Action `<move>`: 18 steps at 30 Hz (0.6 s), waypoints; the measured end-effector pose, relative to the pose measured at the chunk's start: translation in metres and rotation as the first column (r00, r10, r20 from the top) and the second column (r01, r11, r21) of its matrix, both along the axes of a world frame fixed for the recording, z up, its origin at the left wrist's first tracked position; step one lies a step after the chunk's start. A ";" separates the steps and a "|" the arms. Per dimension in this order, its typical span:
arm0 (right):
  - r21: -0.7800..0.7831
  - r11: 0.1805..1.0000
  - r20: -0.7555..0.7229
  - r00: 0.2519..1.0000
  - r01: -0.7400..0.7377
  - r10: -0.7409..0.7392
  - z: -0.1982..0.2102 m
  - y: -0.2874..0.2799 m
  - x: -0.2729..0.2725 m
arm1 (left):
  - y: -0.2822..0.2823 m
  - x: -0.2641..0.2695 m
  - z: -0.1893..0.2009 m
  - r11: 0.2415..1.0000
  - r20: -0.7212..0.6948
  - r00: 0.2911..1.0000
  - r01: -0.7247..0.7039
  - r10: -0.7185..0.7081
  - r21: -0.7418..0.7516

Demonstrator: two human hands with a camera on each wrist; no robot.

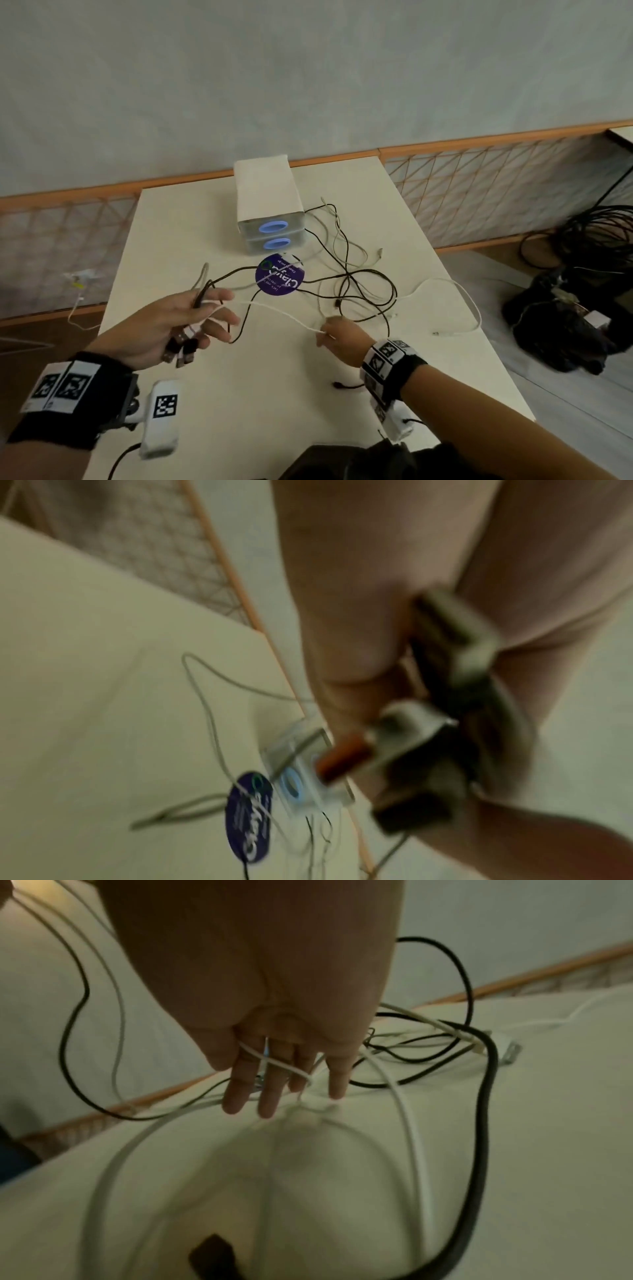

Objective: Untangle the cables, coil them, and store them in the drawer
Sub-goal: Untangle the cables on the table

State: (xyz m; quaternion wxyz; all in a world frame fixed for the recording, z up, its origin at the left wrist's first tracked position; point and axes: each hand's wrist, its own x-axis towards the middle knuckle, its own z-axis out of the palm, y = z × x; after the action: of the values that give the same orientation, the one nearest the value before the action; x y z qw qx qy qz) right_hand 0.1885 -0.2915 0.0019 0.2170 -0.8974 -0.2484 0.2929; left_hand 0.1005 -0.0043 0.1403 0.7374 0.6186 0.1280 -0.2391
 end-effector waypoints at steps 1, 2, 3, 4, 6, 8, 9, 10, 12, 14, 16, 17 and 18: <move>0.067 0.996 -0.087 0.995 0.054 -0.048 0.004 0.005 -0.003 | -0.004 0.002 -0.001 0.999 0.023 1.000 -0.002 0.003 -0.043; 0.130 0.986 -0.132 0.987 0.103 -0.086 0.009 0.011 -0.007 | -0.009 0.004 -0.002 0.997 0.032 0.999 -0.016 0.018 -0.076; 0.196 0.971 -0.120 0.986 0.136 -0.113 0.016 0.015 -0.010 | -0.015 0.007 -0.004 0.995 0.017 0.999 -0.035 0.037 -0.094; 0.263 0.952 -0.063 0.988 0.156 -0.144 0.024 0.019 -0.013 | -0.021 0.010 -0.006 0.995 -0.007 0.999 -0.046 0.046 -0.091; 0.394 0.899 0.058 0.971 0.192 -0.233 0.039 0.027 -0.014 | -0.033 0.012 -0.014 0.998 -0.057 0.998 -0.037 0.034 -0.046; 0.489 0.840 0.056 0.953 0.235 -0.299 0.050 0.034 -0.008 | -0.045 0.013 -0.015 0.996 -0.084 0.996 -0.009 0.001 -0.092; 0.482 0.844 0.035 0.957 0.236 -0.288 0.051 0.036 -0.005 | -0.047 0.014 -0.012 0.983 -0.076 0.997 -0.046 0.033 -0.179; 0.429 0.878 0.017 0.969 0.214 -0.245 0.050 0.037 -0.002 | -0.044 0.016 -0.008 0.954 -0.052 0.995 -0.094 0.082 -0.285; 0.261 0.956 -0.058 0.991 0.135 -0.124 0.038 0.035 -0.004 | -0.029 0.028 0.001 0.805 0.012 0.990 -0.105 0.138 -0.584; 0.143 0.989 -0.148 0.989 0.045 -0.024 0.016 0.031 -0.013 | -0.014 0.036 0.019 0.671 0.096 0.980 -0.045 0.172 -0.740; 0.067 0.998 -0.195 0.981 0.009 0.004 -0.002 0.028 -0.022 | 0.005 0.042 0.035 0.699 0.137 0.932 -0.149 0.335 -0.699; 0.047 0.998 -0.230 0.973 0.032 -0.020 -0.007 0.027 -0.025 | 0.012 0.045 0.040 0.664 0.189 0.924 -0.087 0.332 -0.743; 0.048 0.997 -0.264 0.963 0.063 -0.048 -0.008 0.026 -0.026 | 0.017 0.044 0.046 0.660 0.189 0.902 -0.129 0.388 -0.740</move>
State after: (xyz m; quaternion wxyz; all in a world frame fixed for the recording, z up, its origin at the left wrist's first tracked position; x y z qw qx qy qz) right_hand 0.1625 -0.2654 -0.0058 0.2812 -0.8508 -0.2001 0.3961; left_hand 0.1443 0.0125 0.1860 0.9552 0.2909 -0.0123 -0.0534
